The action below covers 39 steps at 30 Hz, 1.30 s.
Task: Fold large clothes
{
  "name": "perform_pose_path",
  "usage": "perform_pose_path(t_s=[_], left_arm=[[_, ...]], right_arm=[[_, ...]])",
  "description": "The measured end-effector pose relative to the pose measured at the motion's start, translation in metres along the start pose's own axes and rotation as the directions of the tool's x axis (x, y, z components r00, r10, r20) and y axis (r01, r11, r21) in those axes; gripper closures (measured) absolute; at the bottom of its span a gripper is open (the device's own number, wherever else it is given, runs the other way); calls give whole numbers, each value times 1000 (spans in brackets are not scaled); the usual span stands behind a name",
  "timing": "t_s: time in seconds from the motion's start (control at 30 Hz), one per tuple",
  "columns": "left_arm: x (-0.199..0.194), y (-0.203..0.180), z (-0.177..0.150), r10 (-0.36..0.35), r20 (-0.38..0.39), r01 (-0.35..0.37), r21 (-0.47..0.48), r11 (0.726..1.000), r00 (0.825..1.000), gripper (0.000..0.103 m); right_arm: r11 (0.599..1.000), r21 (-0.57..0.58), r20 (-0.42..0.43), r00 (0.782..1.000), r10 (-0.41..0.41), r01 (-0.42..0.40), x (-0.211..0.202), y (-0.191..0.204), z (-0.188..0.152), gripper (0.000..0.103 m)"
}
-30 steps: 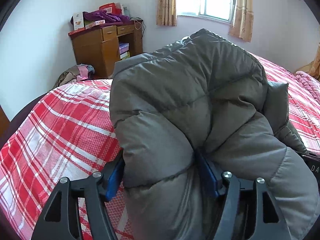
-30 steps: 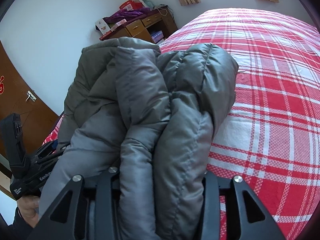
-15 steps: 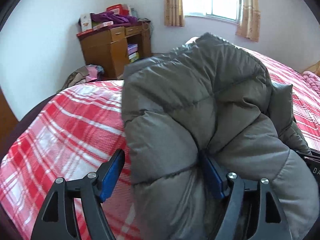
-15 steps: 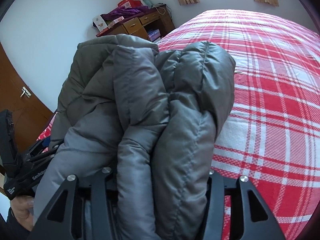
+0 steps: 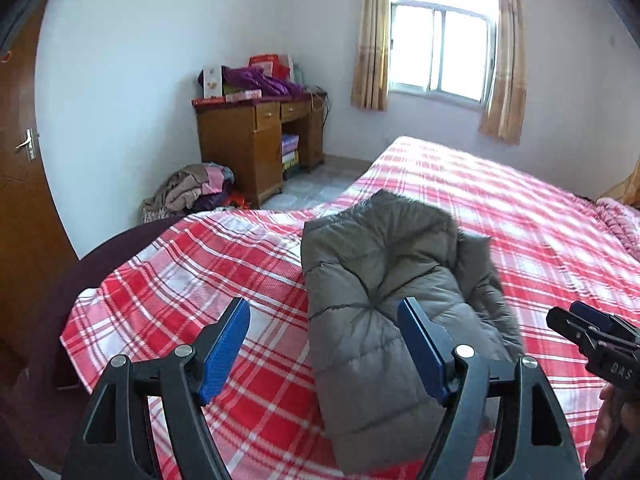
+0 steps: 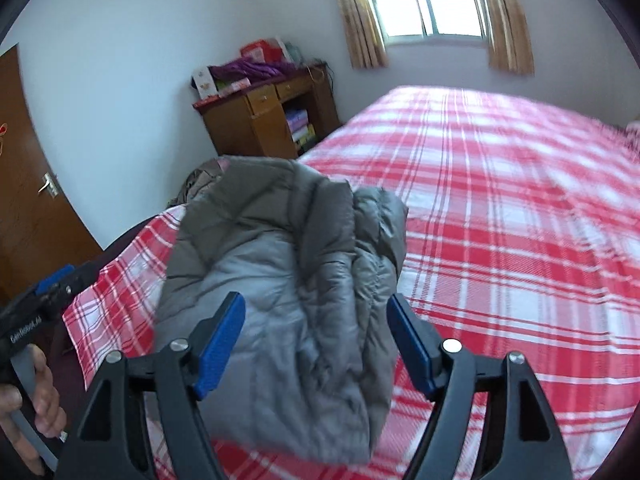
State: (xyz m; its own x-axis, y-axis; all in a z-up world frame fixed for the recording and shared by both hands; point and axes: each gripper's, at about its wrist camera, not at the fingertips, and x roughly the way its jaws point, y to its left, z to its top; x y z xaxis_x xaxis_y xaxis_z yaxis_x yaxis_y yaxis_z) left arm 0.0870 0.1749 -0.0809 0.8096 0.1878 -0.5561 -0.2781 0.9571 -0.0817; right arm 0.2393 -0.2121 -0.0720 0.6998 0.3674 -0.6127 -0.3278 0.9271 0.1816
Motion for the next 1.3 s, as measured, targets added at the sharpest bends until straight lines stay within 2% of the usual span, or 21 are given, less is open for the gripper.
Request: perform_pose_path(t_s=[0.1,0.17,0.47,1.3], left_arm=[[-15,-3,5,-11,17,10,7,1000,1000,26],[-25,-5,7,-7,48,6,14,1000,999,26],[-37,-6,10,-36,69,35,14,999,997,26],[-30,-2,9,-22,62,20,21,1000,998,26]], right_arm=[[1000,-29,45,999,4,-3,-23,13,-2,19],[999,-50,74,997,4,0,-37,22,-3,19],[996,-89,130,991,6,6,-61,40,-1,15],[994,-109,142,989,31,-15,-63,53,-5,15]])
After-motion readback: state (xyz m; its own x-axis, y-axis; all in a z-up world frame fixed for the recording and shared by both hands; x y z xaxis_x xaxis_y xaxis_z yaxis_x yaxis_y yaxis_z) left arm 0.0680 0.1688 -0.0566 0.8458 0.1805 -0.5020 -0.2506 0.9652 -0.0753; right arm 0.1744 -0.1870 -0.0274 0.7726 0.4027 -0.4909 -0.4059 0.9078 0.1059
